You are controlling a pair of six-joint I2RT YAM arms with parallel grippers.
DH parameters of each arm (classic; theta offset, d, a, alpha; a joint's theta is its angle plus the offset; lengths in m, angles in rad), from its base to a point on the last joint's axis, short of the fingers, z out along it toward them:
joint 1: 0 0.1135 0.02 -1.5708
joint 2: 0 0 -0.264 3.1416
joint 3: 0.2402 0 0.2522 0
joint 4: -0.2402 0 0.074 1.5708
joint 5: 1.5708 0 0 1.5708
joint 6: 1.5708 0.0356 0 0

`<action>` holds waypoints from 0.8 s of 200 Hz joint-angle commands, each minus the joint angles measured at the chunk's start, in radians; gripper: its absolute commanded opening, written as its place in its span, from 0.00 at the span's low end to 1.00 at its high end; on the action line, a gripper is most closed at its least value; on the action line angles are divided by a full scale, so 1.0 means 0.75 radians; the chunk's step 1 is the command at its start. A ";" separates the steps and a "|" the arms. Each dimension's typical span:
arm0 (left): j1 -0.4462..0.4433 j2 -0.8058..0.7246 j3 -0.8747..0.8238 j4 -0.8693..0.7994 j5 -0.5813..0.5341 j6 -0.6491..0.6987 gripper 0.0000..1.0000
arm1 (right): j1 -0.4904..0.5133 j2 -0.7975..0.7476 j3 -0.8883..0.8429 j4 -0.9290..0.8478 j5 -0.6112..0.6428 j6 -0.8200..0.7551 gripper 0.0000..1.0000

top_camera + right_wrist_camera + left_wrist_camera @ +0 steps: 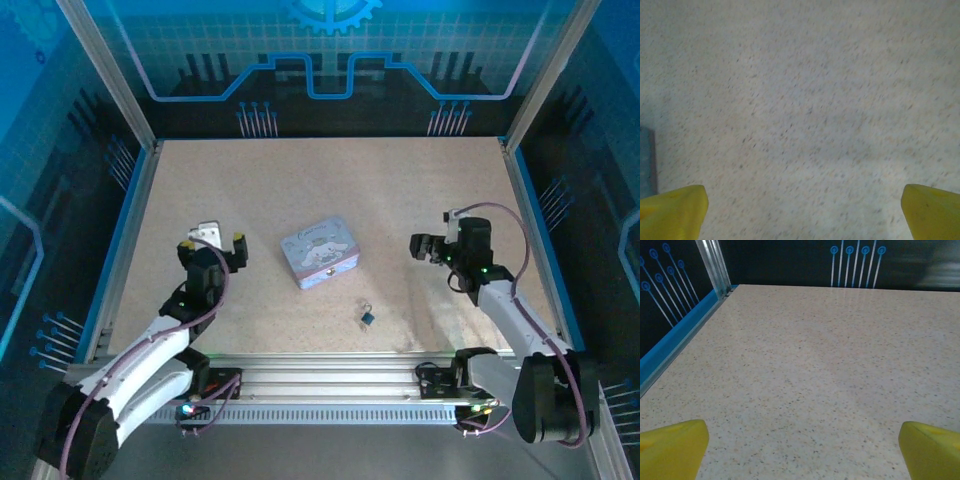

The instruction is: Unlock the padlock with the key

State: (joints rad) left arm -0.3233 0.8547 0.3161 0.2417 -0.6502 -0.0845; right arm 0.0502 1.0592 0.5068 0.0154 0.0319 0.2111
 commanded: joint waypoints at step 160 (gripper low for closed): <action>0.208 0.532 -0.073 0.752 0.463 0.244 0.99 | -0.035 0.531 -0.255 1.211 0.007 -0.241 1.00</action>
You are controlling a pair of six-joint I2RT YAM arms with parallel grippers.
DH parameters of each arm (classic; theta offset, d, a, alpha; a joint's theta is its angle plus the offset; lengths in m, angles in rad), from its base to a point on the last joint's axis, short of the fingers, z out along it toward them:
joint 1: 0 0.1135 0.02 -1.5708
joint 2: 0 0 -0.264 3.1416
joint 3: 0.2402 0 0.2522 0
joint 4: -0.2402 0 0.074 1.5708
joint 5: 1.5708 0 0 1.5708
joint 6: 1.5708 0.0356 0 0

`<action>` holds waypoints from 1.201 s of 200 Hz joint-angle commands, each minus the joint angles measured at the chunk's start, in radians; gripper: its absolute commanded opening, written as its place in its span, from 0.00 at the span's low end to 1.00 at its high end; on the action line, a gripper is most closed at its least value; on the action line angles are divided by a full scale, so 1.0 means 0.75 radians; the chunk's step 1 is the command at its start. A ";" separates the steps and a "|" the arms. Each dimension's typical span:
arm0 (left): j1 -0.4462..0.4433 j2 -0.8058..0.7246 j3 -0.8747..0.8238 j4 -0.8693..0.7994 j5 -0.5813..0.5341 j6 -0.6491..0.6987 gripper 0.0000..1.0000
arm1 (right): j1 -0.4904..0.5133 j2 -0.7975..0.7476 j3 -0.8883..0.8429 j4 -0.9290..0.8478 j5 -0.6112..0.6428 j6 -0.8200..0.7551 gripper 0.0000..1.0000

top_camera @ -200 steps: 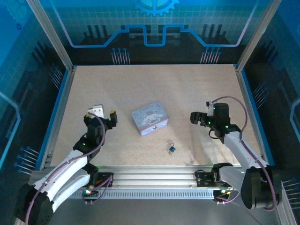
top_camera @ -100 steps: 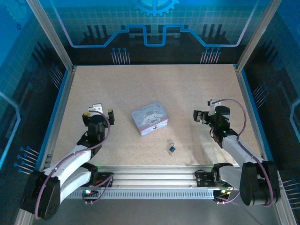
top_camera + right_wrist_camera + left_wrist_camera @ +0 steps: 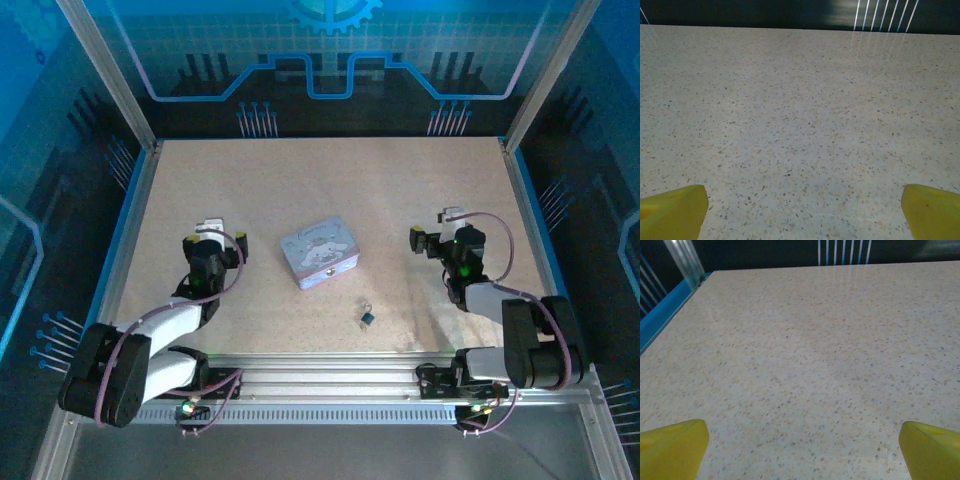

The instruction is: Unlock the padlock with the key

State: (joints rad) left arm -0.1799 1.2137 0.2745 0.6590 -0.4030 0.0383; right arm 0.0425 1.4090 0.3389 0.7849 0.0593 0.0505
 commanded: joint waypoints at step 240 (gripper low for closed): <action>0.232 0.449 0.140 0.350 0.389 -0.068 0.99 | 0.006 0.126 0.122 -0.040 -0.022 -0.070 1.00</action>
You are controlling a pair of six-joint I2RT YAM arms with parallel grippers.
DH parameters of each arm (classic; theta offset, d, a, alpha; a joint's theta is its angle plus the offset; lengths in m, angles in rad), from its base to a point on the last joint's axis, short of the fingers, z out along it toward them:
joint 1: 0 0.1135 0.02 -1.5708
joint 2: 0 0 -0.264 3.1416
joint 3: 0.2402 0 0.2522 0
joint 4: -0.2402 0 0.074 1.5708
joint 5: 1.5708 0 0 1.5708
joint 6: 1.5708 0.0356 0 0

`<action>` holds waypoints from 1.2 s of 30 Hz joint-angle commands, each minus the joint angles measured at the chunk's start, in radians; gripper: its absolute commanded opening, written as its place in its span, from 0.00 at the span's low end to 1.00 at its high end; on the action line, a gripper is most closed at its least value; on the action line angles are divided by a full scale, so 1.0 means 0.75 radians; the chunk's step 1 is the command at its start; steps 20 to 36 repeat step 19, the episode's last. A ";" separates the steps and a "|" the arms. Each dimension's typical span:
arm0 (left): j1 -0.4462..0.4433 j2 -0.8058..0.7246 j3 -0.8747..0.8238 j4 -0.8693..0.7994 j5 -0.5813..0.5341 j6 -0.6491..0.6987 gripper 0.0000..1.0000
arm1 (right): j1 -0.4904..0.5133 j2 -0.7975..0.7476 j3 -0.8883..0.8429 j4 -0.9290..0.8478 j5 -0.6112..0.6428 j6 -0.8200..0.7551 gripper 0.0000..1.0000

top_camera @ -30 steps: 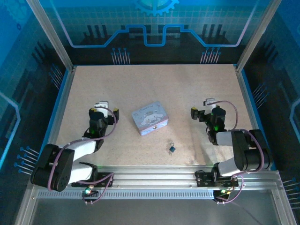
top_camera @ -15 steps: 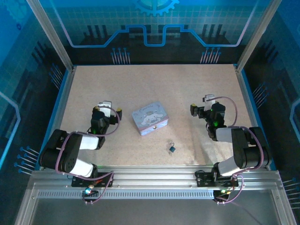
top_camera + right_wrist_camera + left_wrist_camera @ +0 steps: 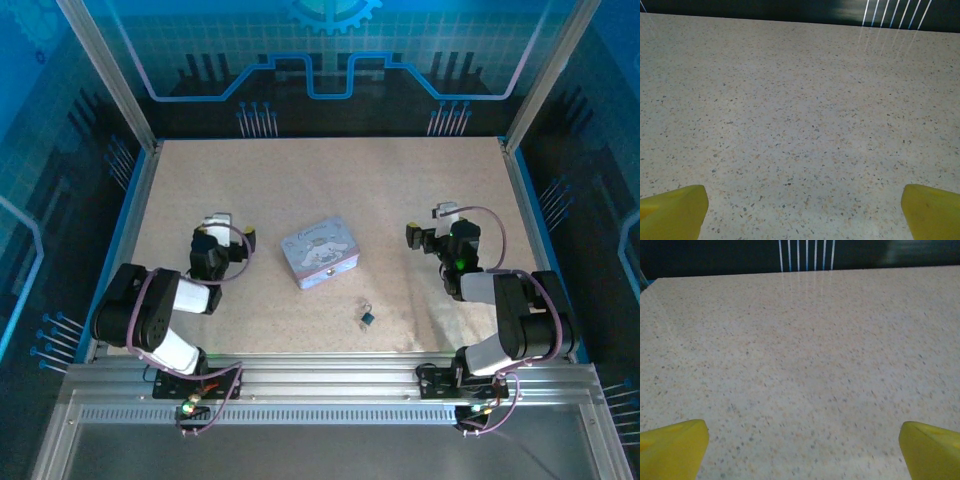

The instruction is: Unlock the padlock with the key

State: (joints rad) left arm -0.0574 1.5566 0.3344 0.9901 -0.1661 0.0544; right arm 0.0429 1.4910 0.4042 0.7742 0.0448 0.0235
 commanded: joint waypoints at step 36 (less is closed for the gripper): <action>0.071 -0.008 0.059 -0.083 0.074 -0.089 0.99 | 0.024 0.018 0.038 -0.030 0.015 -0.046 1.00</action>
